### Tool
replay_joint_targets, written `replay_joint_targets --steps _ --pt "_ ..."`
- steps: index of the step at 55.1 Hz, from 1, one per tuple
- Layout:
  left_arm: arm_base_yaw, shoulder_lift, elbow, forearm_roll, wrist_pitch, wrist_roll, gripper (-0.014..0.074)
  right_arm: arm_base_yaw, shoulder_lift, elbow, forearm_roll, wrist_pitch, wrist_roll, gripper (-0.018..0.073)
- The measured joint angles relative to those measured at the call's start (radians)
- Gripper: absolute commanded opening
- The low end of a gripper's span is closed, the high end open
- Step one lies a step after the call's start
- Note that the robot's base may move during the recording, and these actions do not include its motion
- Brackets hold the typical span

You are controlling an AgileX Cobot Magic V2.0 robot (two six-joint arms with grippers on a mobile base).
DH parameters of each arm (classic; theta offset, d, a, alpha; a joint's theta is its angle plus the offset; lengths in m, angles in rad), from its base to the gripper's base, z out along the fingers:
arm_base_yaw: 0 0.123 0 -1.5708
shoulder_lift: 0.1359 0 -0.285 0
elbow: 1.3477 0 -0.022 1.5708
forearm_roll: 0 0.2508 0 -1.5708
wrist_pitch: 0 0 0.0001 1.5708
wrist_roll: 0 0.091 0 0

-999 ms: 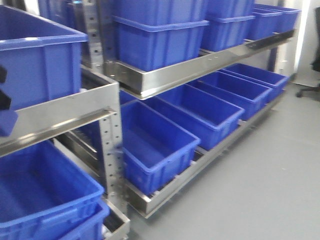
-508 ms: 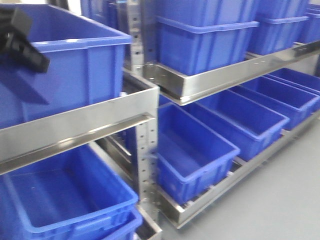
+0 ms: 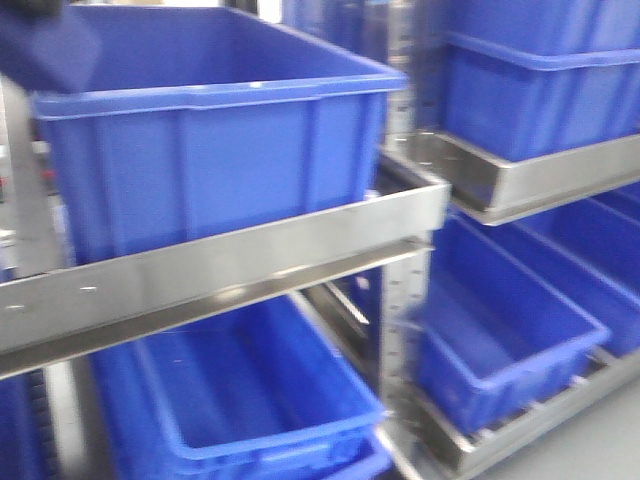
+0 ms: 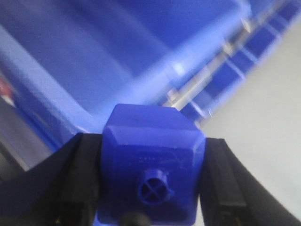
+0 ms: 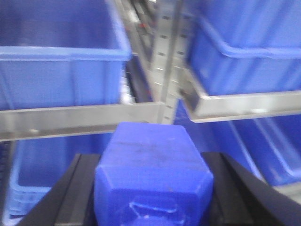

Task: Pick and sort blue part to right shelf
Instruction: 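Position the base facing the open blue bins on the shelf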

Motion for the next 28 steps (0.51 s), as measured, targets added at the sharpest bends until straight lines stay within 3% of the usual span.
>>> replay_joint_targets --steps 28 --pt "0.0 -0.01 -0.052 0.155 -0.041 0.0 0.0333 0.0 0.0 0.0 0.0 0.002 0.0 0.0123"
